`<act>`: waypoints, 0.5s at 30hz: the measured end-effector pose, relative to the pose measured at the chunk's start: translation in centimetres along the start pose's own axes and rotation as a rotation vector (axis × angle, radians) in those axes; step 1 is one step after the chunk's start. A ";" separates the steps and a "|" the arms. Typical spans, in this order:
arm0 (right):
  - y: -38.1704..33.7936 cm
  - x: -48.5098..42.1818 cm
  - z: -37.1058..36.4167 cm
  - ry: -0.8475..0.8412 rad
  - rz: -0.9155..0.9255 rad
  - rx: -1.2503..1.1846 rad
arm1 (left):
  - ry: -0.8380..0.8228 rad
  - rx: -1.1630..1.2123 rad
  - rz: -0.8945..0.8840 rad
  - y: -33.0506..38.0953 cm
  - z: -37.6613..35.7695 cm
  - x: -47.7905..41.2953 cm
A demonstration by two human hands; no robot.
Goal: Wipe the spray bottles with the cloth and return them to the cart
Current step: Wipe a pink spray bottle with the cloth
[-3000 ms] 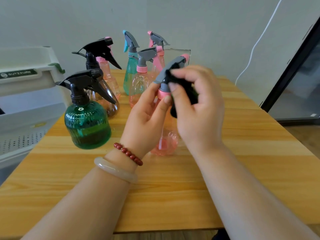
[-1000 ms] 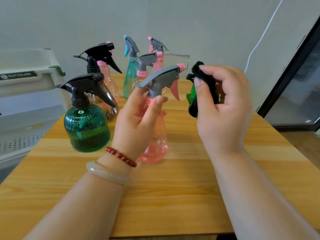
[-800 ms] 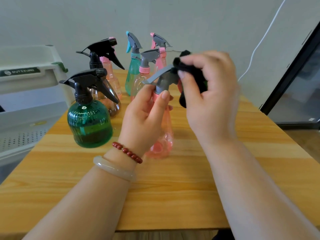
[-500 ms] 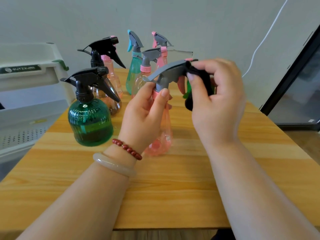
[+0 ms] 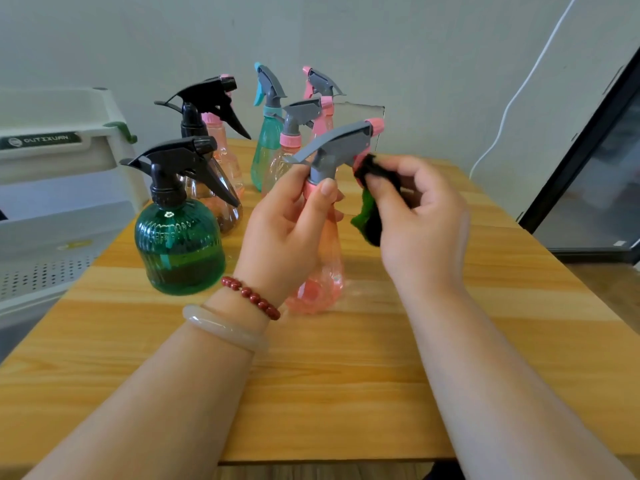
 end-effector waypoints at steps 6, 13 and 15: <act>0.9 0.6 -0.8 -0.012 -0.011 0.003 | -0.036 -0.090 -0.036 -0.2 0.1 0.5; 0.1 1.4 0.2 0.000 0.111 -0.005 | -0.155 -0.056 0.034 -0.6 0.2 1.2; 0.0 2.0 -0.2 -0.034 0.170 -0.022 | -0.159 -0.021 0.042 -0.7 -0.1 1.2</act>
Point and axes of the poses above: each hand's wrist, its own x-axis away from the middle knuckle, its own z-axis out of the back of the hand, y = z × x, the point moved 1 cm from there along -x, towards the middle knuckle, and after that the axes turned 4 degrees about -y, right-handed, at the moved point
